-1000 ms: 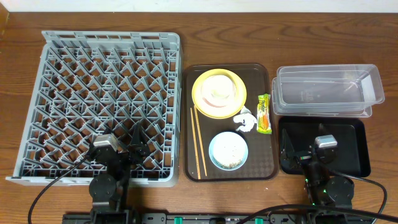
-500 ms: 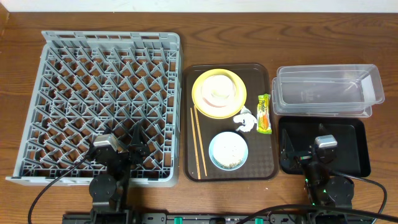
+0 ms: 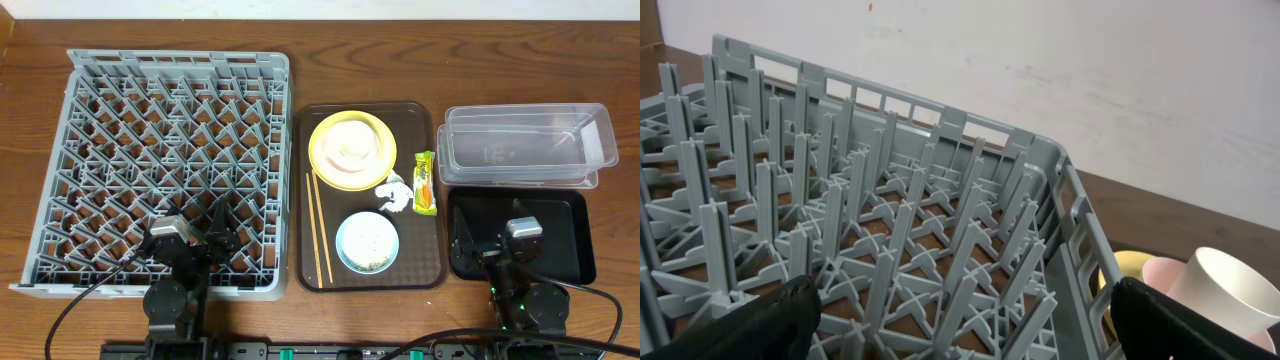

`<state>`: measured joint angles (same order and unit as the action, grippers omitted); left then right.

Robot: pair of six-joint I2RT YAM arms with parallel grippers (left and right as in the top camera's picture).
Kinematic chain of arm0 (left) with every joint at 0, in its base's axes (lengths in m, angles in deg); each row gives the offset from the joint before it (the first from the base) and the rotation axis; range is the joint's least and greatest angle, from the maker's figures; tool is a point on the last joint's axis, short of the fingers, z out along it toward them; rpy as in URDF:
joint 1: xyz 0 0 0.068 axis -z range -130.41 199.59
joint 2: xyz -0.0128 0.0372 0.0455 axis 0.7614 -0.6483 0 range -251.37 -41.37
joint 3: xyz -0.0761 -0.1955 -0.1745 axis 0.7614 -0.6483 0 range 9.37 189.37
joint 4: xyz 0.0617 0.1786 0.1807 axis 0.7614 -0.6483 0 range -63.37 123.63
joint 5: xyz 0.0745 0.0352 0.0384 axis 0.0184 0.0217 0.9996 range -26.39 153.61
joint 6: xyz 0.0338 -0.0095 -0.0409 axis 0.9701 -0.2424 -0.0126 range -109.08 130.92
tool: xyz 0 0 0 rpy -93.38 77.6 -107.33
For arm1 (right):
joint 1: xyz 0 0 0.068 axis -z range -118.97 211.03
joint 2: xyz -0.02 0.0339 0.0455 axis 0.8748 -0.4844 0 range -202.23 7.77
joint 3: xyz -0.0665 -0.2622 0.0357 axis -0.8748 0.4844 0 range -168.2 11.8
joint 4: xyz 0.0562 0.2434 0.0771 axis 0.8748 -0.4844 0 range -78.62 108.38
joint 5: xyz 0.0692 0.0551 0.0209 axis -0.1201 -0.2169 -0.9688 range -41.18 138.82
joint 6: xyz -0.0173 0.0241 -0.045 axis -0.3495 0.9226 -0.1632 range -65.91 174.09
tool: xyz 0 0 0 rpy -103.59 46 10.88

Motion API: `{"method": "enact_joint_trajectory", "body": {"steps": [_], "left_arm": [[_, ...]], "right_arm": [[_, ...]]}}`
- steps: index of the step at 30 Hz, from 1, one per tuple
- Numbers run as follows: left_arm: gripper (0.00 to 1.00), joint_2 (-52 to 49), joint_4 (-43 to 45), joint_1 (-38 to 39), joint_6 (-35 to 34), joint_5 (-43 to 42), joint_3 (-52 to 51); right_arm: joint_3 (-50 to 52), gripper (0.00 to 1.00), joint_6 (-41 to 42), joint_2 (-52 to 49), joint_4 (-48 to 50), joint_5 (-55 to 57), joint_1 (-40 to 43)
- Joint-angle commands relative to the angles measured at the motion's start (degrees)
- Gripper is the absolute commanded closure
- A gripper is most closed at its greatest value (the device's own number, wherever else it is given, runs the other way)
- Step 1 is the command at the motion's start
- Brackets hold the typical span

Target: Sort waste into correct bins and load items into the dishwasher

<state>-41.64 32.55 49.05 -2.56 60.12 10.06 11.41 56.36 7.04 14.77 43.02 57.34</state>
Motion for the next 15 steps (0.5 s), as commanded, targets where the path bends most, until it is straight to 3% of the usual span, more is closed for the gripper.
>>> {"method": "enact_joint_trajectory", "body": {"steps": [1, 5, 8, 15], "left_arm": [[0.06, -0.1, -2.6, -0.1, 0.7, -0.3, -0.5], [0.06, -0.1, -2.6, -0.1, 0.8, -0.2, -0.5], [0.06, -0.1, -3.0, -0.1, 1.4, 4.7, -0.5], [0.06, -0.1, -0.1, -0.1, 1.3, 2.0, -0.4]], "right_arm": [[0.1, 0.01, -0.6, -0.1, -0.2, -0.2, -0.5], [0.1, 0.01, -0.6, -0.1, -0.2, -0.2, -0.5], [0.1, 0.01, -0.6, -0.1, -0.2, -0.2, -0.5], [0.1, 0.01, -0.6, -0.1, -0.2, -0.2, -0.5]]}}
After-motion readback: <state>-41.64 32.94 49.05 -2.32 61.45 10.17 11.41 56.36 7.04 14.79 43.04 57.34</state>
